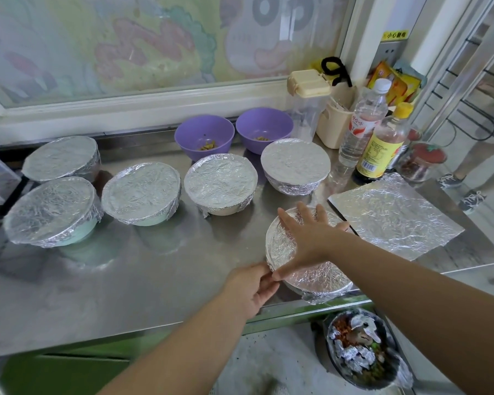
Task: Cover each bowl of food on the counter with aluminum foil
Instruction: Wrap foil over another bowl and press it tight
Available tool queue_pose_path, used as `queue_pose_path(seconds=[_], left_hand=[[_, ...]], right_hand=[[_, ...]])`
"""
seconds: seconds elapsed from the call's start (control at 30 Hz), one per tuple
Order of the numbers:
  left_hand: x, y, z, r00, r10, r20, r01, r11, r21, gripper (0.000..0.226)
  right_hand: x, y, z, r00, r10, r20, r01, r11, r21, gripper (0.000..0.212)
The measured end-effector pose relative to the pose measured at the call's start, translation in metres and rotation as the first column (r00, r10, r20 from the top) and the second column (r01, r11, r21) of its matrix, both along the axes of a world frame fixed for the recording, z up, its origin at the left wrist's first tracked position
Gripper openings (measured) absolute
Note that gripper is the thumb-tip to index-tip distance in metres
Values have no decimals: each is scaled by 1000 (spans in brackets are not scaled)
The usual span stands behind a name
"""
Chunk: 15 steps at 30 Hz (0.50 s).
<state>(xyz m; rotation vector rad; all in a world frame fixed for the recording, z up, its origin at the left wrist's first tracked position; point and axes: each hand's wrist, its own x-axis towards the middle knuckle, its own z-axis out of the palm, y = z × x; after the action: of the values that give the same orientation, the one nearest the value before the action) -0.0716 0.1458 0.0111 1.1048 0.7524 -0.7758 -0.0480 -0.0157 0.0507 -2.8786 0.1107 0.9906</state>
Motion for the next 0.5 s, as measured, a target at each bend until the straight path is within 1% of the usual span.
queue_pose_path(seconds=[0.1,0.27,0.3,0.4,0.43,0.5], left_hand=[[-3,2,6,999,47,10,-47,998,-43,11],[5,0,24,1000,11,-27,-15,986,-168,28],[9,-1,28,999,-25,-39,17,981,-192,34],[23,-1,31,975,-213,-58,197,960,-199,71],[26,-1,33,957,-284,-61,267,943,-199,77],[30,0,38,923,-380,-65,362,912,-196,82]], right_hand=[[-1,0,-1,1000,2,8,-2,1000,-2,148],[-1,0,-2,1000,1,13,0,1000,-5,149],[-1,0,-2,1000,1,15,-1,1000,-6,149],[-1,1,-3,1000,3,18,-3,1000,-10,149],[-1,1,-4,1000,4,21,-4,1000,-12,149],[0,2,-6,1000,2,27,-1,1000,-14,150]])
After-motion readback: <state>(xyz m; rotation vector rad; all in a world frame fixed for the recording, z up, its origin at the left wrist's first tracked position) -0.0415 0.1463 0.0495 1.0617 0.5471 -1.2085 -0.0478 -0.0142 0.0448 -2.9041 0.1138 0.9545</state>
